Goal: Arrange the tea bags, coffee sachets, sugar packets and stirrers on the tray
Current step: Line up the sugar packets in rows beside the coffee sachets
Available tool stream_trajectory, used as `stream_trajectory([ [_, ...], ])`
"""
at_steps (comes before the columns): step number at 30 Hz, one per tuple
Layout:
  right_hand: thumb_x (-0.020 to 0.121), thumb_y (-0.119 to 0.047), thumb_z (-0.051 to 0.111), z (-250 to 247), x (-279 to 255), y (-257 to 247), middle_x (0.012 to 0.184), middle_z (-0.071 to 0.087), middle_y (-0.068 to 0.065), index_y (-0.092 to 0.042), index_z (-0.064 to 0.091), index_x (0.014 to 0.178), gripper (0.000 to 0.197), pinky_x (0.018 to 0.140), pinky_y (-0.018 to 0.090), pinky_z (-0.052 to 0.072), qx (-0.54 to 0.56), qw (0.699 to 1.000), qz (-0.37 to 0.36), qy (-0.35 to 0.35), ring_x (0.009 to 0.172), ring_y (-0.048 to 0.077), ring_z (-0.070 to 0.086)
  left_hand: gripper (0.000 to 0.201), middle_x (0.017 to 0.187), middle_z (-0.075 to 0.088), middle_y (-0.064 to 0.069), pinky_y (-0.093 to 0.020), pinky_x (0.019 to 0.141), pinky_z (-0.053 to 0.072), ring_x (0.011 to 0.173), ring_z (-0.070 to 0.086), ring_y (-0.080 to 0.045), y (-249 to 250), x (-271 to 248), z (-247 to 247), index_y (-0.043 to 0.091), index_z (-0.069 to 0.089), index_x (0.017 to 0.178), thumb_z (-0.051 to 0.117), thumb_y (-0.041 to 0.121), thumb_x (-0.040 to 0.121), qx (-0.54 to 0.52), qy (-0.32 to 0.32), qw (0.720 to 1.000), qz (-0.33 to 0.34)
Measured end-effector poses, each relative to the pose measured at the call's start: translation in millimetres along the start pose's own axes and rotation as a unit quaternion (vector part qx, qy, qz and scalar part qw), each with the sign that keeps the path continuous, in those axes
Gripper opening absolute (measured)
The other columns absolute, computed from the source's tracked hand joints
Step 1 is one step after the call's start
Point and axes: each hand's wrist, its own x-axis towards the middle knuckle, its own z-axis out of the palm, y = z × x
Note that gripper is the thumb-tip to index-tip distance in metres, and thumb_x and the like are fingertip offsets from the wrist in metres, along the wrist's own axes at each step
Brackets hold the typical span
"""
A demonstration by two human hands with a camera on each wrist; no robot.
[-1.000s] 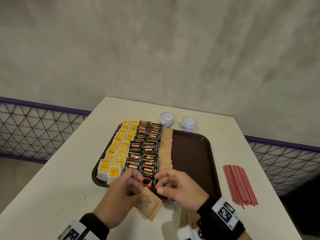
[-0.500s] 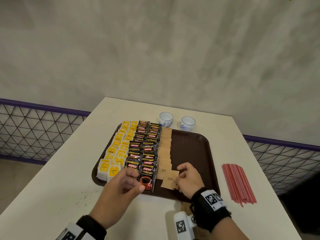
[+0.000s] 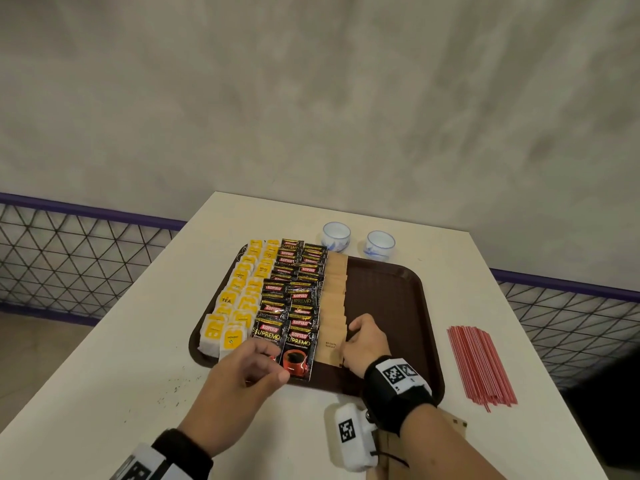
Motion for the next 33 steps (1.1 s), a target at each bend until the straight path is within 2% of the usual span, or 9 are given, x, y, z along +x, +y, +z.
stream_trajectory([
  [4, 0.083, -0.022, 0.072, -32.1, -13.3, 2.2, 0.088, 0.063, 0.001, -0.025, 0.043, 0.11, 0.039, 0.077, 0.034, 0.056, 0.022, 1.0, -0.019, 0.004, 0.081, 0.021, 0.067, 0.021, 0.083, 0.071, 0.002, -0.036, 0.079, 0.055, 0.076, 0.066, -0.011, 2.1, 0.0, 2.3, 0.024, 0.061, 0.096, 0.072, 0.021, 0.079, 0.005, -0.012, 1.0, 0.004],
  [7, 0.086, -0.026, 0.07, -82.5, -41.6, 5.9, 0.085, 0.061, 0.002, -0.026, 0.046, 0.116, 0.039, 0.067, 0.033, 0.053, 0.058, 0.996, -0.053, 0.033, 0.073, 0.019, 0.066, 0.018, 0.083, 0.07, 0.004, -0.032, 0.076, 0.054, 0.074, 0.064, -0.009, 5.0, -1.5, 12.6, 0.024, 0.061, 0.094, 0.072, 0.02, 0.08, 0.029, -0.033, 0.999, 0.019],
  [10, 0.086, -0.028, 0.069, -133.6, -82.5, 23.2, 0.085, 0.064, 0.002, -0.03, 0.05, 0.111, 0.032, 0.064, 0.027, 0.047, 0.037, 0.994, -0.092, 0.054, 0.072, 0.017, 0.064, 0.018, 0.084, 0.067, 0.009, -0.02, 0.075, 0.052, 0.08, 0.062, -0.003, 11.1, -7.9, 41.5, 0.03, 0.058, 0.098, 0.068, 0.028, 0.083, 0.101, -0.113, 0.988, 0.033],
  [13, 0.083, -0.034, 0.072, -156.5, -123.5, 42.2, 0.08, 0.063, -0.004, -0.035, 0.053, 0.105, 0.029, 0.062, 0.019, 0.043, -0.065, 0.991, -0.109, 0.034, 0.066, 0.006, 0.057, 0.031, 0.103, 0.055, 0.017, -0.017, 0.078, 0.048, 0.091, 0.055, -0.002, 20.4, -13.8, 83.0, 0.035, 0.053, 0.113, 0.065, 0.039, 0.084, 0.201, -0.2, 0.957, 0.068],
  [16, 0.084, -0.039, 0.07, -144.5, -146.7, 62.0, 0.088, 0.059, -0.014, -0.038, 0.051, 0.099, 0.025, 0.065, 0.013, 0.041, -0.149, 0.985, -0.061, -0.065, 0.071, 0.004, 0.055, 0.049, 0.113, 0.047, 0.01, -0.023, 0.093, 0.043, 0.103, 0.048, -0.009, 21.9, -14.7, 121.2, 0.03, 0.05, 0.124, 0.066, 0.043, 0.08, 0.264, -0.24, 0.929, 0.097],
  [20, 0.076, -0.046, 0.073, -111.7, -158.8, 81.5, 0.105, 0.054, -0.017, -0.036, 0.051, 0.11, 0.042, 0.087, 0.021, 0.048, -0.163, 0.976, -0.09, -0.111, 0.097, 0.006, 0.056, 0.063, 0.11, 0.038, 0.008, -0.028, 0.097, 0.043, 0.104, 0.045, -0.014, 15.1, -14.7, 150.1, 0.03, 0.049, 0.124, 0.075, 0.044, 0.069, 0.321, -0.242, 0.908, 0.12],
  [23, 0.075, -0.041, 0.072, -90.0, -153.8, 86.9, 0.122, 0.042, -0.008, -0.03, 0.042, 0.124, 0.058, 0.098, 0.028, 0.044, -0.254, 0.957, -0.068, -0.12, 0.108, 0.013, 0.051, 0.048, 0.111, 0.04, 0.006, -0.03, 0.092, 0.045, 0.103, 0.044, -0.015, 18.0, -15.3, 153.3, 0.029, 0.054, 0.111, 0.077, 0.033, 0.069, 0.348, -0.233, 0.899, 0.126],
  [29, 0.083, -0.022, 0.066, -82.7, -146.6, 94.5, 0.125, 0.044, 0.003, -0.014, 0.043, 0.125, 0.049, 0.092, 0.031, 0.047, -0.221, 0.969, -0.099, -0.044, 0.109, 0.021, 0.051, 0.012, 0.095, 0.053, 0.006, -0.03, 0.084, 0.047, 0.093, 0.053, -0.017, 24.0, -16.4, 148.9, 0.021, 0.06, 0.085, 0.068, 0.017, 0.076, 0.335, -0.223, 0.907, 0.121],
  [33, 0.079, -0.015, 0.07, -84.6, -143.6, 97.7, 0.124, 0.034, -0.006, -0.024, 0.04, 0.124, 0.055, 0.091, 0.029, 0.051, -0.208, 0.974, -0.065, -0.056, 0.101, 0.015, 0.056, 0.022, 0.083, 0.062, 0.003, -0.034, 0.075, 0.054, 0.082, 0.063, -0.018, 23.6, -16.9, 139.4, 0.022, 0.054, 0.077, 0.047, 0.002, 0.079, 0.287, -0.207, 0.933, 0.069],
])
